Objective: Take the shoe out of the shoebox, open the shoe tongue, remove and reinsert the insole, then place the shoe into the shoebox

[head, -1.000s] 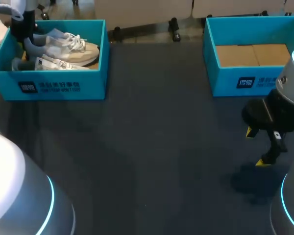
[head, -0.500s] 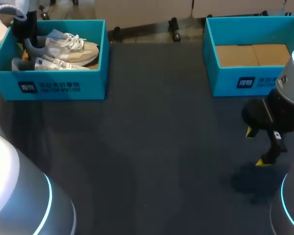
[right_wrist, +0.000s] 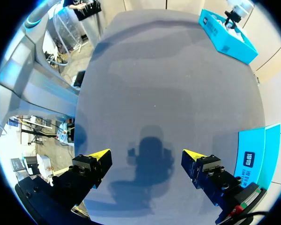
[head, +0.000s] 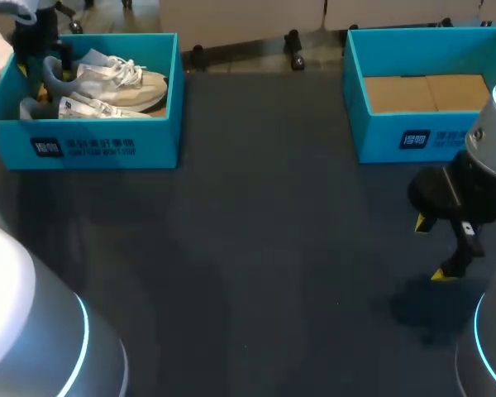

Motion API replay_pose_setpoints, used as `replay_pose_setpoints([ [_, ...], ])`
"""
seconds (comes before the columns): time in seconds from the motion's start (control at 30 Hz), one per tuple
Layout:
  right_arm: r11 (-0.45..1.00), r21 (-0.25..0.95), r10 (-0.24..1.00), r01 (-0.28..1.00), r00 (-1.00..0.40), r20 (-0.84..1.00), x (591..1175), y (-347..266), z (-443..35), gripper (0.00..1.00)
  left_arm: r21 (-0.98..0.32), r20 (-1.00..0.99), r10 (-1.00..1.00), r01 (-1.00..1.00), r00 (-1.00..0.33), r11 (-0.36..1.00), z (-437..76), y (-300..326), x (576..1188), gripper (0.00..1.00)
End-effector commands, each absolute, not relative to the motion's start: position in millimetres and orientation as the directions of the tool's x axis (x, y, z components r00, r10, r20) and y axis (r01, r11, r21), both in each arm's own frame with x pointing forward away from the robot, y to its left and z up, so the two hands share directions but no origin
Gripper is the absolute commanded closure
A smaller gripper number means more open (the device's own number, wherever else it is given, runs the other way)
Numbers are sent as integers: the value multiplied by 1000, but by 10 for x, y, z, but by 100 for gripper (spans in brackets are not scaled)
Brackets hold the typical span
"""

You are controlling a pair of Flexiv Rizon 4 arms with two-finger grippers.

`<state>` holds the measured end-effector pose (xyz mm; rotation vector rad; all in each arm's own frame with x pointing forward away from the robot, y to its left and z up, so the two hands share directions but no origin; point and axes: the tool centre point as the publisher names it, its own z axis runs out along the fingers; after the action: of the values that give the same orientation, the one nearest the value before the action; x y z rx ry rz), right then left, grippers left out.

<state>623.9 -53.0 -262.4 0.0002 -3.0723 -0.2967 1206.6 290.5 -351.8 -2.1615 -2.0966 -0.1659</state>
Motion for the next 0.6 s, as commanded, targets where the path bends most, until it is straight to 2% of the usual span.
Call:
replay_pose_setpoints([
  [0.03, 982, 190, -6, 5, -999, 53, 6236, -527, -2636, 0, 2, 142, 989, 999, 42, -42, -3244, 2913, 11931, 0],
  [0.6, 982, 190, -6, 5, -999, 53, 6236, -527, -2636, 0, 48, 79, 995, 997, 63, -67, -2640, 2809, 11584, 0],
])
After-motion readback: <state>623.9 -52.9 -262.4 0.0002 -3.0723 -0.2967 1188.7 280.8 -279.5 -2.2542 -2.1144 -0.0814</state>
